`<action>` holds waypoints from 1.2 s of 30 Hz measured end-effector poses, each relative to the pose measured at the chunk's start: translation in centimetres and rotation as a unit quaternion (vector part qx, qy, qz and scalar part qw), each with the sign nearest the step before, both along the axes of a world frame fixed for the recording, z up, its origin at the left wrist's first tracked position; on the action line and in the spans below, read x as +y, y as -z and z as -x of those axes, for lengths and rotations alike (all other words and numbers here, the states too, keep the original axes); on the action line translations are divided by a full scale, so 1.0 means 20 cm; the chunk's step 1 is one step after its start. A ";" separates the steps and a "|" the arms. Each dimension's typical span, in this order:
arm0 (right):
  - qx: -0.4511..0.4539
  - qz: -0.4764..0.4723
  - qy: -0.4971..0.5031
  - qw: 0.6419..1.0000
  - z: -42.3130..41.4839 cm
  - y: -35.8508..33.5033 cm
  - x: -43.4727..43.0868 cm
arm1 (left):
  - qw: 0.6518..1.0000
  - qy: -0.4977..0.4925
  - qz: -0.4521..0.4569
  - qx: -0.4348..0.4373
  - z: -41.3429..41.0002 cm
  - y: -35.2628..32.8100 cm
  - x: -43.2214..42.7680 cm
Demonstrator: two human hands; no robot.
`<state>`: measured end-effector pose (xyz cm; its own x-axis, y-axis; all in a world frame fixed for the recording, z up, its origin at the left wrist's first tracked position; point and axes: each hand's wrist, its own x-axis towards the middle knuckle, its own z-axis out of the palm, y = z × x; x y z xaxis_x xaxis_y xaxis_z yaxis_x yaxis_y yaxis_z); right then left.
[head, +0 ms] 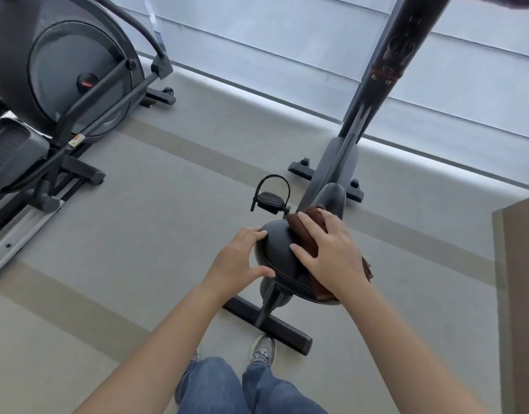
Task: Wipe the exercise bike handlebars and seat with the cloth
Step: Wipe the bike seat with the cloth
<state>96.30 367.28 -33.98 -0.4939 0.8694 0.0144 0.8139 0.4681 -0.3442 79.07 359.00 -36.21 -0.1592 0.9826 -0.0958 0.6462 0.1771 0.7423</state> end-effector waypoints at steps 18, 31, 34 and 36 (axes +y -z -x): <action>0.006 -0.092 0.067 0.993 -0.01 0.05 -0.18 | 0.999 -0.031 0.003 -0.023 -0.06 0.01 -0.05; 0.026 -0.112 0.025 0.993 0.08 0.00 -0.26 | 0.996 -0.052 -0.005 -0.073 -0.09 0.00 -0.17; 0.041 -0.095 0.017 0.994 0.12 -0.02 -0.30 | 0.997 -0.040 -0.005 -0.069 -0.07 -0.01 -0.26; 0.052 -0.087 0.006 0.995 0.16 -0.03 -0.34 | 0.998 -0.045 -0.006 -0.042 -0.04 0.00 -0.34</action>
